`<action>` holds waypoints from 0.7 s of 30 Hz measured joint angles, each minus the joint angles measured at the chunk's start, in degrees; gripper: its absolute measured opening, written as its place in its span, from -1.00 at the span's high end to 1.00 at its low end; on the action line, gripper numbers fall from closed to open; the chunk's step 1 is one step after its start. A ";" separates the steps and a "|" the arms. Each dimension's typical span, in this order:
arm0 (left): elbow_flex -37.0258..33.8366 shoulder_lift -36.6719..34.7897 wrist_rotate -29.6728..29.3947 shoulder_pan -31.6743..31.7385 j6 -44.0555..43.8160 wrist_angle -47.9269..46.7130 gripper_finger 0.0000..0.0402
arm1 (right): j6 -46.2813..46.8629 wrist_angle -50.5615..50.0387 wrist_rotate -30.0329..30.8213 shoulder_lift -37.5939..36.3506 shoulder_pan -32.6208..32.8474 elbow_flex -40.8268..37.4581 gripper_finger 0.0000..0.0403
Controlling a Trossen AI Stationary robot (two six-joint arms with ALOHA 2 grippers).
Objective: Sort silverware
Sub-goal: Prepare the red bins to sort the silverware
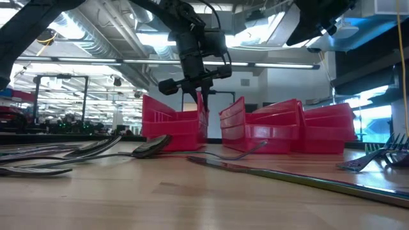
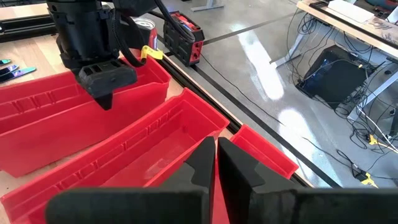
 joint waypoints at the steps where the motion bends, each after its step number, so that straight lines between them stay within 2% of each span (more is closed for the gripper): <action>1: 0.00 0.00 0.02 0.00 0.10 -0.01 0.91 | 0.00 0.00 0.00 0.00 0.00 0.00 0.99; 14: 0.00 0.00 0.13 -0.02 -0.73 0.22 0.90 | 0.00 0.00 0.00 0.00 0.00 0.00 0.99; 21: -0.02 0.00 -0.49 -0.07 0.13 2.69 0.61 | 0.00 0.00 0.00 0.00 0.00 0.00 0.99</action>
